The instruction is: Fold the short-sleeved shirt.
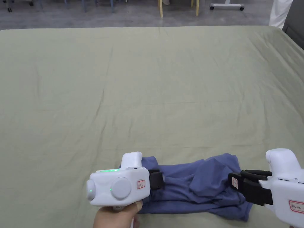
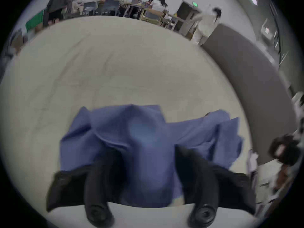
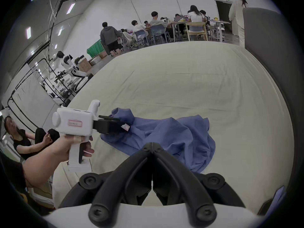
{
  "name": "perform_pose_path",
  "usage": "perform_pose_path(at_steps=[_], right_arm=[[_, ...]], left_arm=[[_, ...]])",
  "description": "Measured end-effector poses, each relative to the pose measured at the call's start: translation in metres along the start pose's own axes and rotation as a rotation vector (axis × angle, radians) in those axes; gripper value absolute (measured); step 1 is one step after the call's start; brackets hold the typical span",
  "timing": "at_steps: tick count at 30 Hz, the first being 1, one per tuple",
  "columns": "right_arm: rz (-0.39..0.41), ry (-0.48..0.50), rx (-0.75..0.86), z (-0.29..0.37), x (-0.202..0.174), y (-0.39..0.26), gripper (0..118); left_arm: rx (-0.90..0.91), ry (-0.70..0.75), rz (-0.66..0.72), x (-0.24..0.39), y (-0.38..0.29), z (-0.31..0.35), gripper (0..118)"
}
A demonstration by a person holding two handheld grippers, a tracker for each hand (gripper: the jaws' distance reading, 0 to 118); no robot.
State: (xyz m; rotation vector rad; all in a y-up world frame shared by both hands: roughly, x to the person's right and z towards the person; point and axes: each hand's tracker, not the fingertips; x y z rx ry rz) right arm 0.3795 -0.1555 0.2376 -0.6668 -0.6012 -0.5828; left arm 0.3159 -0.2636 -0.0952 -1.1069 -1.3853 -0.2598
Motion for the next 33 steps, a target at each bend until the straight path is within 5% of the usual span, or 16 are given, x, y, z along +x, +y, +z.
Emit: perform_pose_path(at_steps=[1,2,5,6,7,8,10,15,18,27,33], right_arm=[[-0.003,0.002,0.002,0.001,0.002,-0.001,2],[-0.007,0.005,0.004,0.002,0.004,-0.001,2],[-0.018,0.012,0.022,0.008,0.008,0.000,2],[-0.024,0.011,0.033,0.010,0.009,0.001,2],[-0.031,0.014,0.041,0.012,0.011,0.001,2],[-0.038,0.016,0.047,0.014,0.011,0.002,2],[-0.048,0.016,0.057,0.016,0.014,0.002,2],[-0.062,0.012,0.057,0.021,0.014,-0.002,2],[-0.063,-0.001,0.053,0.025,0.014,-0.003,2],[-0.077,-0.013,0.055,0.034,0.018,-0.004,2],[-0.073,0.001,0.058,0.033,0.017,-0.002,2]], left_arm=[[-0.024,-0.034,0.060,0.000,0.002,0.010,102],[-0.043,-0.040,0.107,0.000,0.007,0.021,109],[0.114,-0.106,0.095,-0.005,0.018,0.076,105],[0.137,-0.046,0.069,-0.007,0.022,0.091,90],[0.150,0.052,0.042,-0.008,0.026,0.101,25],[0.172,0.137,-0.001,-0.007,0.029,0.106,0],[0.209,0.298,-0.100,-0.010,0.029,0.098,0],[0.058,0.287,-0.166,-0.003,0.016,0.034,0],[-0.007,0.160,-0.192,0.019,-0.006,0.003,0],[-0.057,0.132,-0.266,0.087,-0.044,-0.035,0],[0.001,-0.179,-0.131,0.080,-0.020,0.005,0]])
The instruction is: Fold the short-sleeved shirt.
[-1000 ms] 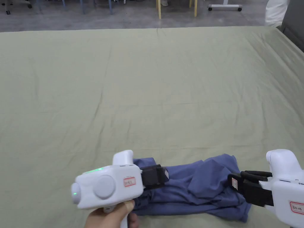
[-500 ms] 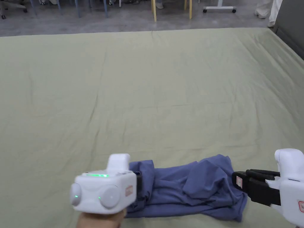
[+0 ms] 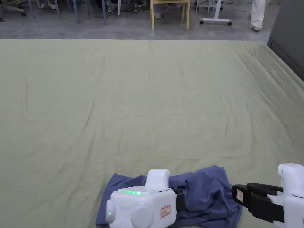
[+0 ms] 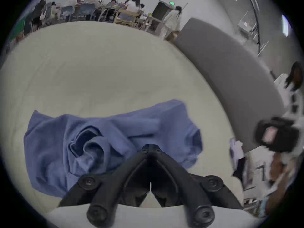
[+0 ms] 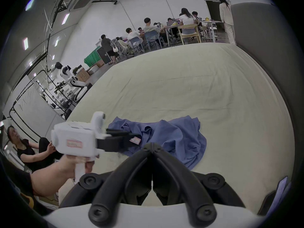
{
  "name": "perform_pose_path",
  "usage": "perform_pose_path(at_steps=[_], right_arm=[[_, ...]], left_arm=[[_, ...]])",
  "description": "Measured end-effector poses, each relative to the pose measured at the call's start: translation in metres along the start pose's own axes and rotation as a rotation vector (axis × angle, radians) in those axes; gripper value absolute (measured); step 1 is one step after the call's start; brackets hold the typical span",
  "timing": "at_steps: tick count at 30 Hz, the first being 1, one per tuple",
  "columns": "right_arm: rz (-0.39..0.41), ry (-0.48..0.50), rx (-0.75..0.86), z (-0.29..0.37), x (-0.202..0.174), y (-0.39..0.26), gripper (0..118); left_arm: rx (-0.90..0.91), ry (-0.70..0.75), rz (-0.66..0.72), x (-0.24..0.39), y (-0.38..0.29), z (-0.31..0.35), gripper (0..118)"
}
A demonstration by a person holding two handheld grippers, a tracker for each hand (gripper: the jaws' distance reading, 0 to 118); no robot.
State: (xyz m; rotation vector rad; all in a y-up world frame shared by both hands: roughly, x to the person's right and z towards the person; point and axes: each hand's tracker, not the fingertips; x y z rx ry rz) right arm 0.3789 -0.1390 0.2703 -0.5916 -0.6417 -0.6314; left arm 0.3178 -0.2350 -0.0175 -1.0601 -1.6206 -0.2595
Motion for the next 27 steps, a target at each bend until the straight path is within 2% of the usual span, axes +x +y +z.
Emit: perform_pose_path(at_steps=[1,2,3,4,9,11,14,18,21,22,23,24,25,26,27], right_arm=[[0.007,0.001,0.002,-0.001,-0.001,0.001,2],[0.010,0.002,0.003,-0.001,-0.002,0.002,2],[0.011,0.006,0.005,-0.002,-0.003,0.003,2],[0.012,0.016,0.006,-0.002,-0.004,0.004,2],[0.032,0.038,0.000,-0.004,-0.009,0.004,2],[0.023,0.041,-0.005,-0.006,-0.008,0.002,2],[0.007,0.052,-0.013,-0.008,-0.009,0.001,2],[0.035,0.058,-0.021,-0.008,-0.015,0.003,2],[0.048,0.055,-0.026,-0.008,-0.016,0.006,2],[0.049,0.054,-0.028,-0.008,-0.016,0.006,2],[0.050,0.053,-0.030,-0.009,-0.016,0.006,2],[0.051,0.051,-0.031,-0.010,-0.017,0.007,2],[0.052,0.052,-0.032,-0.010,-0.017,0.007,2],[0.053,0.053,-0.033,-0.011,-0.018,0.006,2],[0.053,0.055,-0.034,-0.012,-0.019,0.006,2]], left_arm=[[0.035,-0.079,0.027,-0.007,0.003,0.016,0],[0.066,-0.158,0.053,-0.017,0.005,0.032,23],[0.081,-0.232,0.067,-0.030,0.010,0.047,83],[0.072,-0.263,0.085,-0.045,0.015,0.061,118],[0.064,-0.237,0.148,-0.130,0.041,0.102,118],[0.053,-0.155,0.215,-0.171,0.030,0.102,118],[0.004,-0.144,0.301,-0.211,0.021,0.085,118],[-0.066,-0.213,0.376,-0.222,0.001,0.047,118],[-0.021,-0.232,0.322,-0.201,0.000,0.038,118],[-0.025,-0.237,0.336,-0.198,0.001,0.036,105],[-0.020,-0.233,0.345,-0.193,0.001,0.034,53],[-0.034,-0.104,0.293,-0.189,0.001,0.032,11],[-0.021,-0.028,0.246,-0.185,-0.002,0.031,11],[-0.031,-0.113,0.288,-0.188,-0.004,0.033,11],[-0.012,-0.126,0.298,-0.187,-0.006,0.039,11]])
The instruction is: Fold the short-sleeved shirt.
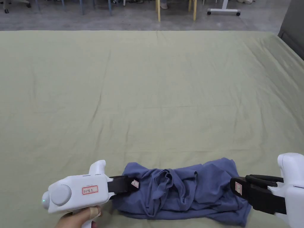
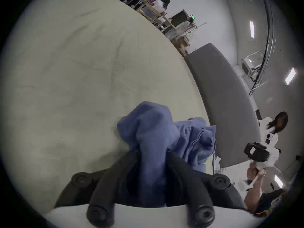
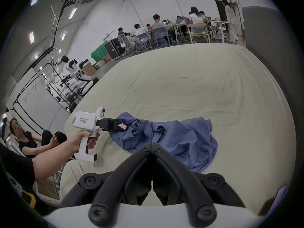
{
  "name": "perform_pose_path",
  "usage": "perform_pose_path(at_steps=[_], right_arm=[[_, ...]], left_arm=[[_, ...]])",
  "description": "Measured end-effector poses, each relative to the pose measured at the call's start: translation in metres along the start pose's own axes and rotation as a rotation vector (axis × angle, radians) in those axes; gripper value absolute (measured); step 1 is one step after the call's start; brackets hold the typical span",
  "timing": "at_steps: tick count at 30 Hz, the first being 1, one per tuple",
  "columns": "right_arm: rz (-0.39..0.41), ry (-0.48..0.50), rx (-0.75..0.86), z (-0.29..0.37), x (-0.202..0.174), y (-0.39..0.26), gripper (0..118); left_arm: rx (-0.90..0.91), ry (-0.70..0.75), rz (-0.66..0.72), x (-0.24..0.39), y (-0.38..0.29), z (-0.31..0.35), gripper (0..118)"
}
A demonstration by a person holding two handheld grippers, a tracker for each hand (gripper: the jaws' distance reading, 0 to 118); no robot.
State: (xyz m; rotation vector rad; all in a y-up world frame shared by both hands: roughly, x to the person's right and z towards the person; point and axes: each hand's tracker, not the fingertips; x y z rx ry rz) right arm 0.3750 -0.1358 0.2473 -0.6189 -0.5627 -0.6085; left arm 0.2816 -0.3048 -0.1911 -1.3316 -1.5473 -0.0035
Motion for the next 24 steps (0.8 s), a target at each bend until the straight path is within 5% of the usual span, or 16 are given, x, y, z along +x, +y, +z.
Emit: perform_pose_path(at_steps=[8,18,24], right_arm=[[0.019,0.002,0.000,-0.001,-0.006,0.001,2],[0.078,-0.037,-0.034,-0.005,-0.021,-0.005,2],[0.094,-0.071,-0.052,-0.005,-0.021,-0.004,2]], left_arm=[[0.078,0.037,0.076,-0.011,-0.001,0.071,11],[0.115,0.492,0.041,0.029,0.025,0.116,12],[0.116,0.445,-0.032,0.109,0.021,0.077,11]])
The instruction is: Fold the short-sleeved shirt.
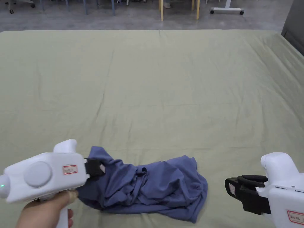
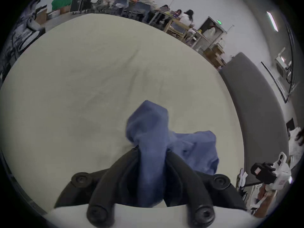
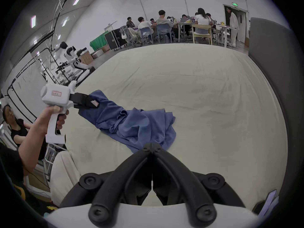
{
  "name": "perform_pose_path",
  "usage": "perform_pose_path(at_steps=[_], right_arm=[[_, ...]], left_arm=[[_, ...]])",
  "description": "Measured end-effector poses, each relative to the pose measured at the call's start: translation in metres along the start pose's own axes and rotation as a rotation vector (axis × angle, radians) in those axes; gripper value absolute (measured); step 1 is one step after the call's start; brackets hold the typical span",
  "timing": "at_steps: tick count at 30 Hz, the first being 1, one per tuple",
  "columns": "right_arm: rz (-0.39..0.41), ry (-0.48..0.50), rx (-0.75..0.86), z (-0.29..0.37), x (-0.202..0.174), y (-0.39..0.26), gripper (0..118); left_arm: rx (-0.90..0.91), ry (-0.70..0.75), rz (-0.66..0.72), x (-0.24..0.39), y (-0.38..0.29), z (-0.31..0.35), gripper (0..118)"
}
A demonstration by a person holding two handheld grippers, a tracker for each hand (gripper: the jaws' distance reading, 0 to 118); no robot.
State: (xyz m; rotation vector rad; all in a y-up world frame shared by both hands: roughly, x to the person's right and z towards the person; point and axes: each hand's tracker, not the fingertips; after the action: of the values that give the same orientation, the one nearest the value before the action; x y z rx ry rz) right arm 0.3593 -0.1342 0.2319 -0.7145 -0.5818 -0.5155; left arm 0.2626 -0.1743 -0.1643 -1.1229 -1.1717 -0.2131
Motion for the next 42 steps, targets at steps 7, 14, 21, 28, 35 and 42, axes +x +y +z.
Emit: perform_pose_path(at_steps=[7,14,21,28,35,42], right_arm=[[-0.033,-0.004,0.007,0.003,0.007,0.001,2],[-0.052,0.000,-0.005,0.001,0.010,-0.003,2],[-0.051,0.007,-0.019,-0.006,0.012,-0.006,2],[-0.087,0.010,0.021,0.005,0.022,-0.006,2],[-0.124,-0.026,0.024,0.011,0.032,-0.012,2],[-0.135,-0.053,0.018,0.021,0.038,-0.018,2]], left_arm=[[-0.076,-0.104,-0.078,0.083,-0.020,-0.056,11],[-0.104,-0.049,-0.148,0.109,-0.042,-0.110,13],[-0.086,-0.333,0.007,0.089,-0.035,-0.070,108],[0.201,-0.187,-0.018,0.046,-0.016,-0.005,0],[-0.004,-0.131,-0.264,0.092,-0.048,-0.077,0],[-0.040,-0.055,-0.416,0.171,-0.099,-0.128,0]])
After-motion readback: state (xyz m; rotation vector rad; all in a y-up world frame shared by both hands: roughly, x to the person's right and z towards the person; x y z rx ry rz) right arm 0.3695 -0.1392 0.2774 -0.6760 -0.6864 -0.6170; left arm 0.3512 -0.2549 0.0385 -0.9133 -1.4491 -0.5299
